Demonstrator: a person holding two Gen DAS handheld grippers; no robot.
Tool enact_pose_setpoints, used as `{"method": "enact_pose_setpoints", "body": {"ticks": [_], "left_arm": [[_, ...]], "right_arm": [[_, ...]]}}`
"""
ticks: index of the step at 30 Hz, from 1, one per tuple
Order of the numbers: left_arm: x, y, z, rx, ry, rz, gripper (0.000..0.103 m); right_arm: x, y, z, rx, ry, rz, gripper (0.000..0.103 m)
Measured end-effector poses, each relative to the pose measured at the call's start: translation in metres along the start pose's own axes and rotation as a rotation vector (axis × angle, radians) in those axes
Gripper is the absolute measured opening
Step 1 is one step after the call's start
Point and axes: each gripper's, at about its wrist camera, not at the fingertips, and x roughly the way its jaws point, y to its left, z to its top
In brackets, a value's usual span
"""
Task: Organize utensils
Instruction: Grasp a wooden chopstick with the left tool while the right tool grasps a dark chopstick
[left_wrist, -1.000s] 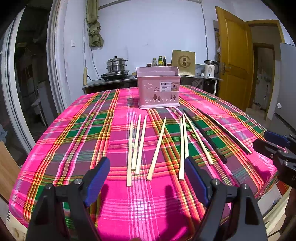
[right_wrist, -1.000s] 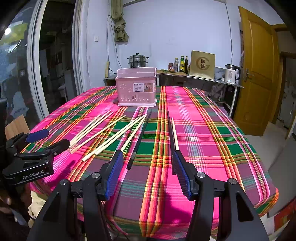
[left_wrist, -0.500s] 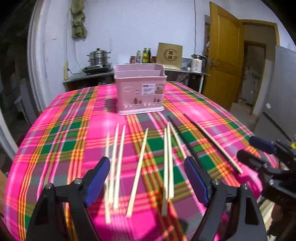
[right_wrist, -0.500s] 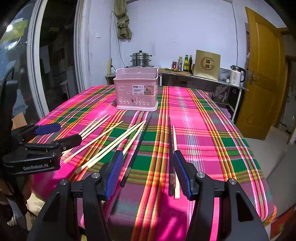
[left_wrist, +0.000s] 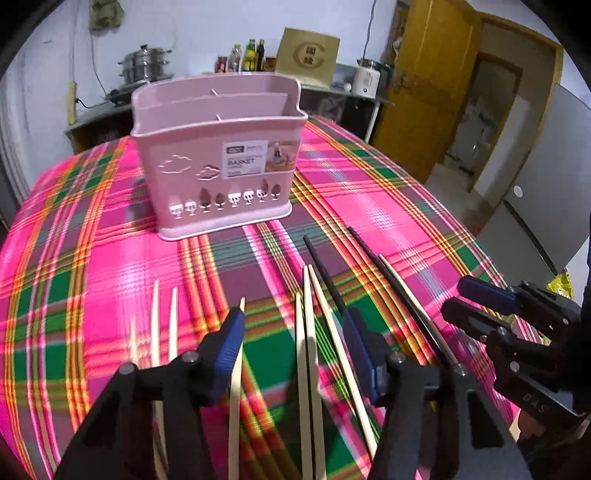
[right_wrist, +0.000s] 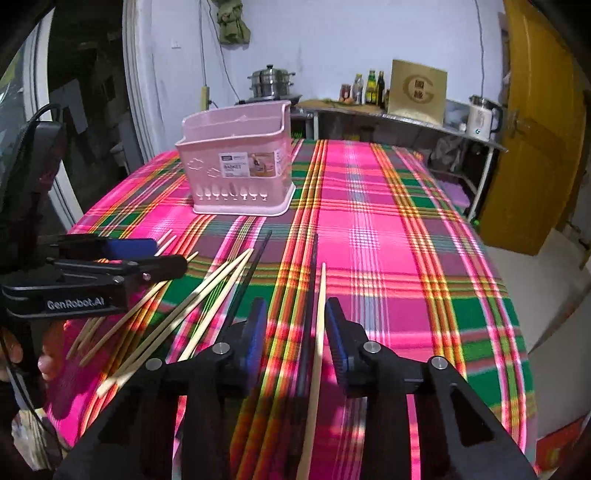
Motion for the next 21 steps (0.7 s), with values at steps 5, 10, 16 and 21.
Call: {"method": "enact_pose_setpoints", "body": {"ticks": [5,10,16,21], "left_arm": [[0.019,0.006,0.011,-0.014,0.053,-0.016,0.053],[0.027,0.015,0.012,0.017,0.079,0.002,0.047],[0.020,0.035,0.009,0.026,0.095,0.025,0.047],[0.016,0.044,0.004,0.039,0.109,0.020,0.041]], "right_arm": [[0.031,-0.006,0.017,-0.003,0.058,0.018,0.023],[0.055,-0.010,0.028,0.000,0.096,0.028,0.019],[0.072,-0.009,0.036,-0.013,0.124,0.036,0.019],[0.083,-0.008,0.039,-0.022,0.147,0.030,0.019]]}}
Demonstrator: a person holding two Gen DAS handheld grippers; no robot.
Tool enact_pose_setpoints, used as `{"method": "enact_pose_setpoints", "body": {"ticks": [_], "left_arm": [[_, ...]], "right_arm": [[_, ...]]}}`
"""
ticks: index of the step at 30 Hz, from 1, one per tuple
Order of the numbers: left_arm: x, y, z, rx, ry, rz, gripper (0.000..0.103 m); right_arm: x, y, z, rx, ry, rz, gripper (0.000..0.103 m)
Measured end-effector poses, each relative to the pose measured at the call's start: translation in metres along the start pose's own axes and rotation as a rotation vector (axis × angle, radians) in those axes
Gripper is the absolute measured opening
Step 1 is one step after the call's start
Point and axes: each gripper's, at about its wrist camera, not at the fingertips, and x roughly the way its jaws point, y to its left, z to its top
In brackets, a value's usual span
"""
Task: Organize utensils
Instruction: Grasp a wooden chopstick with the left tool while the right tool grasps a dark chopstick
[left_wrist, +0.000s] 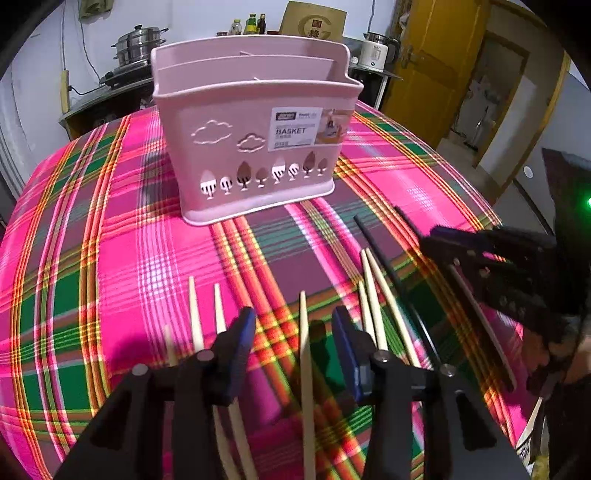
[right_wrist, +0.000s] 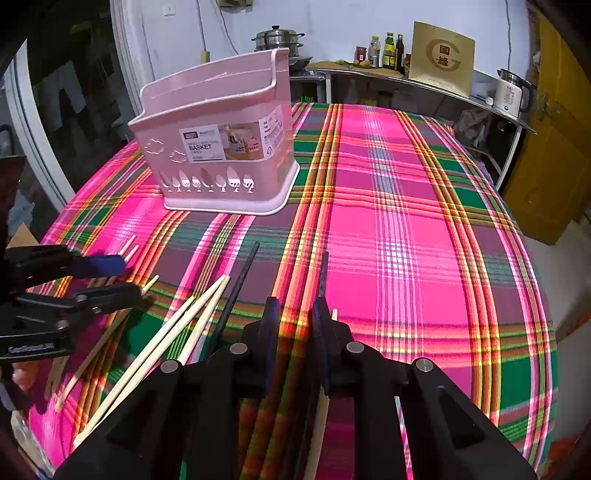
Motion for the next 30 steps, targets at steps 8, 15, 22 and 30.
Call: {"method": "enact_pose_setpoints", "body": {"ticks": [8,15,22,30], "left_arm": [[0.009,-0.014,-0.009,0.076,0.064,0.002,0.028],[0.013,-0.021,-0.004,0.119,0.076,0.055,0.026],[0.014,-0.023,-0.005,0.135,0.064,0.066,0.024],[0.014,-0.030,-0.006,0.143,0.069,0.060,0.006]], "right_arm": [[0.009,-0.003,0.007,-0.004,0.026,-0.014,0.019],[0.017,-0.007,0.014,-0.007,0.079,-0.021,0.019],[0.025,-0.003,0.026,-0.043,0.133,-0.028,0.019],[0.025,0.002,0.028,-0.060,0.154,-0.001,0.005]]}}
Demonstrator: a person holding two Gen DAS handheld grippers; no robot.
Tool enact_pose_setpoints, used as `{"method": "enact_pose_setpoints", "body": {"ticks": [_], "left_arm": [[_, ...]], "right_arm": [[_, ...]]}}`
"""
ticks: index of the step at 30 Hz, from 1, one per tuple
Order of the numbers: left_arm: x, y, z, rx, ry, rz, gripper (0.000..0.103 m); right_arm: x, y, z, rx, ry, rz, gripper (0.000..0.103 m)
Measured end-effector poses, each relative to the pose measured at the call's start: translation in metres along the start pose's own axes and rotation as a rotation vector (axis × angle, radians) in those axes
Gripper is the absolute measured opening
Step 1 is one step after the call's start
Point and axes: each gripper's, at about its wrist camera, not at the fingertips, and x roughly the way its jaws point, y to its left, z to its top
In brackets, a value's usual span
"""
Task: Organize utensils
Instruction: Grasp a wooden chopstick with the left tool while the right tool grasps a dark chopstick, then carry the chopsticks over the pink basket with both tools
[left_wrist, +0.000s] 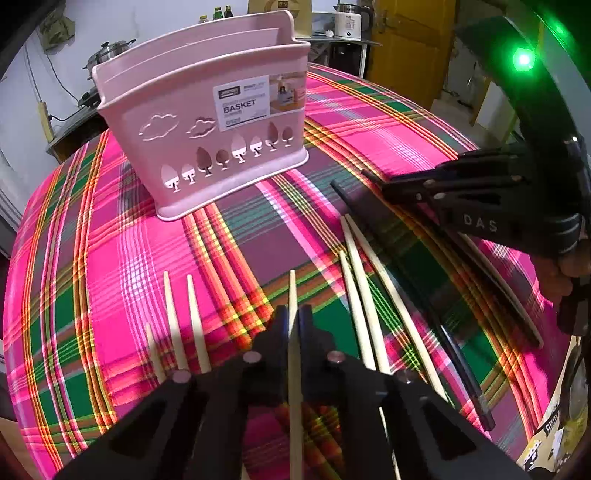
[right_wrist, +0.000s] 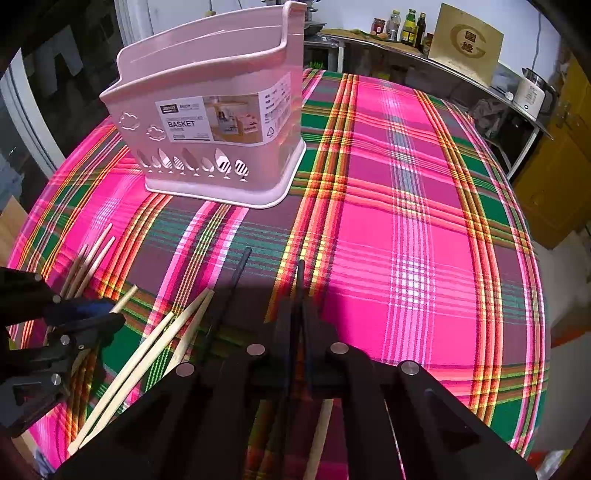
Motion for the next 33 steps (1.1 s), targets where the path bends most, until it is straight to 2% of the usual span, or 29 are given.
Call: {"method": "enact_pose_setpoints", "body": {"ticks": [4,8,24,33], "left_arm": [[-0.002,0.005,0.002,-0.016,0.002,-0.020,0.006],[-0.015,0.010,0.006,-0.026,-0.029,-0.020,0.006],[-0.115,0.030,0.032,-0.081,-0.260,-0.010,0.006],[-0.142,0.031,0.031,-0.097,-0.321,-0.002,0.006]], "right_arm": [[-0.013,0.007,0.000,-0.002,-0.040,0.017,0.004],[-0.034,0.012,0.002,-0.004,-0.093,0.038,0.004],[-0.128,0.014,0.020,0.024,-0.330,0.082,0.004],[-0.169,0.014,0.016,0.031,-0.415,0.082,0.004]]}}
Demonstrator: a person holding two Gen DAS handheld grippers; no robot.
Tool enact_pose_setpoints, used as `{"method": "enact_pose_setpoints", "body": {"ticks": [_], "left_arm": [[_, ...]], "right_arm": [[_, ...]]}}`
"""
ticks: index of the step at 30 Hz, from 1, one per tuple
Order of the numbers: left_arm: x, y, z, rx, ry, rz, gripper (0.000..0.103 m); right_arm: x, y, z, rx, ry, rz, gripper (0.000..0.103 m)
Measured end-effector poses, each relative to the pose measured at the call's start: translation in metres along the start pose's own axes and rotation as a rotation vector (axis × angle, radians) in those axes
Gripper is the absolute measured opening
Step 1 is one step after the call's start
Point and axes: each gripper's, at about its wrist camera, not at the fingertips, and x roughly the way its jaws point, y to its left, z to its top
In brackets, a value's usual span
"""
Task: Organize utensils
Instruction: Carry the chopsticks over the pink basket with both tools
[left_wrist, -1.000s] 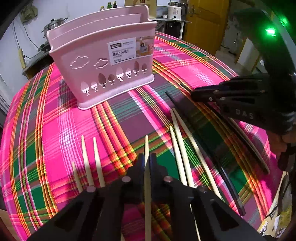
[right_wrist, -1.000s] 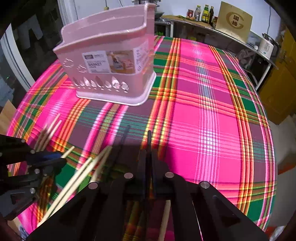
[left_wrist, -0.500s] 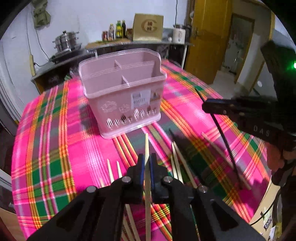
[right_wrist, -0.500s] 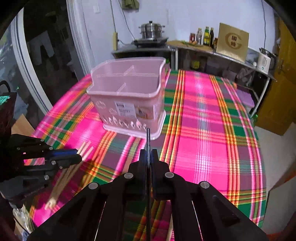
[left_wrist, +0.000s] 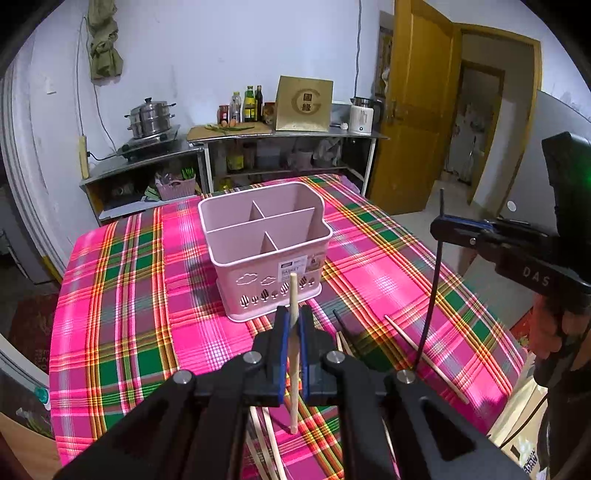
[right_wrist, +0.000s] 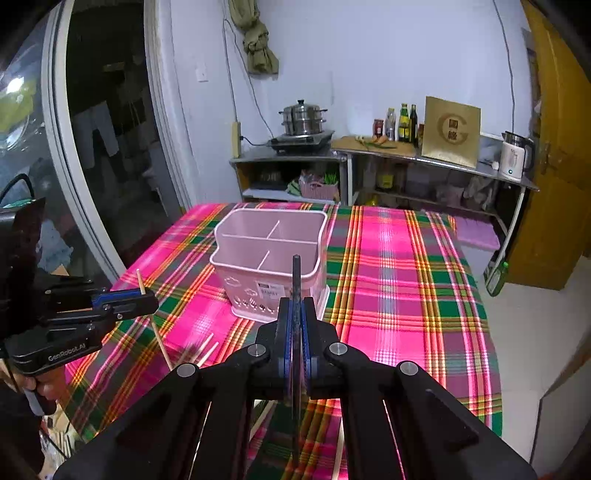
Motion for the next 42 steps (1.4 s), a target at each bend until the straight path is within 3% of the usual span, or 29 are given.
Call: {"method": "enact_pose_setpoints", "body": {"ticks": [14,30,42], "left_arm": [[-0.012,0.005,0.008,-0.024,-0.036,0.004,0.006],[-0.029,0.028,0.082,-0.042,-0.156,0.036,0.006],[-0.009,0.049,0.124,-0.052,-0.194,0.052,0.006]], "right_arm": [[-0.016,0.003,0.004,0.002,-0.055,0.003,0.004],[-0.019,0.026,0.066,-0.017,-0.176,0.044,0.004],[-0.003,0.041,0.111,-0.022,-0.232,0.071,0.004]]}}
